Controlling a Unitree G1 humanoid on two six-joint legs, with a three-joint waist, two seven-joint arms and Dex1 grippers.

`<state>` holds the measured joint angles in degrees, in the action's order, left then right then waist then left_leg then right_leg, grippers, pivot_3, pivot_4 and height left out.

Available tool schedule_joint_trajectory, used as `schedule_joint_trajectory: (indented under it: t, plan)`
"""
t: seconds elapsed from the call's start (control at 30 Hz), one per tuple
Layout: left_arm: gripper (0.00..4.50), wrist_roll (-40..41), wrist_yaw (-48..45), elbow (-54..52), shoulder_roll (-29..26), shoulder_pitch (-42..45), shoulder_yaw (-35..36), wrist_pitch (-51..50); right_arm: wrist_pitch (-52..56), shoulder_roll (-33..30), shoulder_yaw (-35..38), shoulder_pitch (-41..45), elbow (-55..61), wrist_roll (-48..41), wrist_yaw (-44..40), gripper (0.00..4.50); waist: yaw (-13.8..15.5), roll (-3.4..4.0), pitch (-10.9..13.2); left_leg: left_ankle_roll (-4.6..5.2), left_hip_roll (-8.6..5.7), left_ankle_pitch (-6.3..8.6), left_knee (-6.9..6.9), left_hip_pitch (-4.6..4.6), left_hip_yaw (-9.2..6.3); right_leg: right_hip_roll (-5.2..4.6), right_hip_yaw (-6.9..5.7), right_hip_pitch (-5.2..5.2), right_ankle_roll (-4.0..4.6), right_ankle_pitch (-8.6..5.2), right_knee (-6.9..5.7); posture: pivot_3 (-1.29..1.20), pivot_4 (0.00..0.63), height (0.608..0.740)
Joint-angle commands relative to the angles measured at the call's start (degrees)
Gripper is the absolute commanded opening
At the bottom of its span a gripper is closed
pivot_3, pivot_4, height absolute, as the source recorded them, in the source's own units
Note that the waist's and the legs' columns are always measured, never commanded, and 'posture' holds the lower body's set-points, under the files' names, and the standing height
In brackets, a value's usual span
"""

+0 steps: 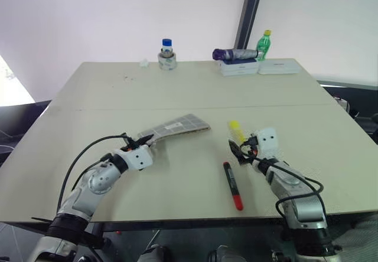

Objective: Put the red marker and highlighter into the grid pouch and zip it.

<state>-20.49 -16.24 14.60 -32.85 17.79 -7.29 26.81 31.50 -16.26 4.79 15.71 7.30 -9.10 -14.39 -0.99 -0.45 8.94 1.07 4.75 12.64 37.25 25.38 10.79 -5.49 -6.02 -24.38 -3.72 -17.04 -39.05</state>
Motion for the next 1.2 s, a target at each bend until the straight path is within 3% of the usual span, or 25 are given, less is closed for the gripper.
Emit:
schedule_joint_trajectory:
  t: [0.03, 0.2, 0.23, 0.3, 0.43, 0.5, 0.67, 0.8, 0.93, 1.2]
  plan:
    - [0.00, 1.1, 0.8, -1.3, -0.3, 0.0, 1.4, 0.9, 2.5, 0.1, 0.8, 3.3, -1.8, -0.2, 1.2, 4.46, 0.0, 0.00, 0.0, 0.00, 0.00, 0.00, -0.01, 0.00, 0.00, 0.00, 0.00, 0.00, 0.00, 0.00, 0.00, 0.00, 0.150, 0.740]
    - [0.00, 0.9, 1.2, -2.1, 0.0, -0.6, 1.5, 0.4, 7.4, -0.5, 0.9, 6.8, -5.7, -0.8, 1.2, 4.46, 0.1, 0.00, 0.0, 0.00, 0.00, 0.00, -0.01, 0.00, 0.02, 0.00, 0.00, 0.00, 0.00, 0.00, 0.00, 0.00, 0.150, 0.740]
    - [0.00, 0.8, 1.3, -2.3, 0.0, -0.7, 1.5, 0.3, 7.8, -1.0, 0.4, 6.9, -6.2, -0.5, 0.8, 4.23, 0.1, 0.00, 0.0, 0.00, 0.00, 0.00, -0.01, 0.01, 0.02, 0.00, 0.00, 0.00, 0.00, 0.00, 0.00, 0.00, 0.150, 0.740]
    - [0.00, 0.9, 1.4, -2.7, 0.1, -1.0, 1.7, 0.0, 8.2, -1.5, 0.2, 7.0, -6.9, -0.1, 0.7, 3.69, 0.0, 0.00, 0.0, 0.00, 0.00, 0.00, -0.01, 0.01, 0.03, -0.02, 0.00, -0.01, 0.00, 0.00, 0.00, 0.00, 0.150, 0.740]
    - [0.00, 0.8, 1.6, -3.4, 0.0, -1.7, 1.9, -0.3, 7.7, -1.8, 0.2, 7.0, -7.1, 0.3, 0.8, 1.53, 0.0, 0.00, 0.0, 0.00, 0.01, 0.00, -0.02, 0.00, 0.02, -0.01, 0.00, 0.00, 0.00, 0.00, 0.00, 0.00, 0.150, 0.740]
    - [0.00, 0.8, 1.6, -3.7, 0.0, -1.9, 2.0, -0.5, 7.0, -1.7, 0.4, 7.2, -6.8, 0.0, 0.5, 0.88, 0.0, 0.00, 0.0, 0.00, 0.01, 0.00, -0.01, 0.00, 0.03, -0.01, 0.00, 0.00, 0.00, 0.00, 0.00, 0.00, 0.150, 0.740]
    - [0.00, 1.0, 1.7, -3.8, 0.2, -2.0, 2.0, -0.8, -0.4, -3.4, -0.1, 7.3, -4.7, -5.9, -12.4, 0.90, 0.0, 0.01, 0.0, 0.00, 0.01, 0.00, -0.02, 0.01, 0.03, 0.00, 0.00, -0.01, 0.00, 0.00, 0.00, 0.00, 0.150, 0.740]
    - [0.00, 1.1, 1.4, -2.6, 0.7, -1.2, 1.4, -0.5, -4.9, -8.0, -0.6, 7.3, -2.8, -11.7, -27.5, 0.90, 0.1, 0.01, 0.0, 0.03, -0.01, 0.02, -0.01, 0.01, 0.03, -0.01, 0.00, 0.00, -0.01, 0.00, 0.01, 0.00, 0.150, 0.740]
    - [0.00, 1.1, 1.2, -2.2, 1.0, -0.1, 1.2, -0.6, -5.3, -12.6, -2.5, 5.0, -0.7, -14.3, -36.6, 0.90, 0.2, 0.00, 0.0, 0.04, 0.00, 0.03, 0.00, 0.01, 0.00, -0.01, -0.01, 0.00, 0.00, 0.00, 0.01, 0.00, 0.150, 0.740]
    - [0.00, 1.4, 0.6, -2.3, 1.1, 0.7, 1.3, -0.4, -8.1, -13.5, -6.6, 5.3, -3.1, -9.2, -35.7, 0.90, 0.1, -0.01, 0.0, 0.04, 0.01, 0.03, 0.00, 0.00, 0.00, -0.01, -0.02, 0.00, 0.00, 0.00, 0.01, 0.00, 0.150, 0.740]
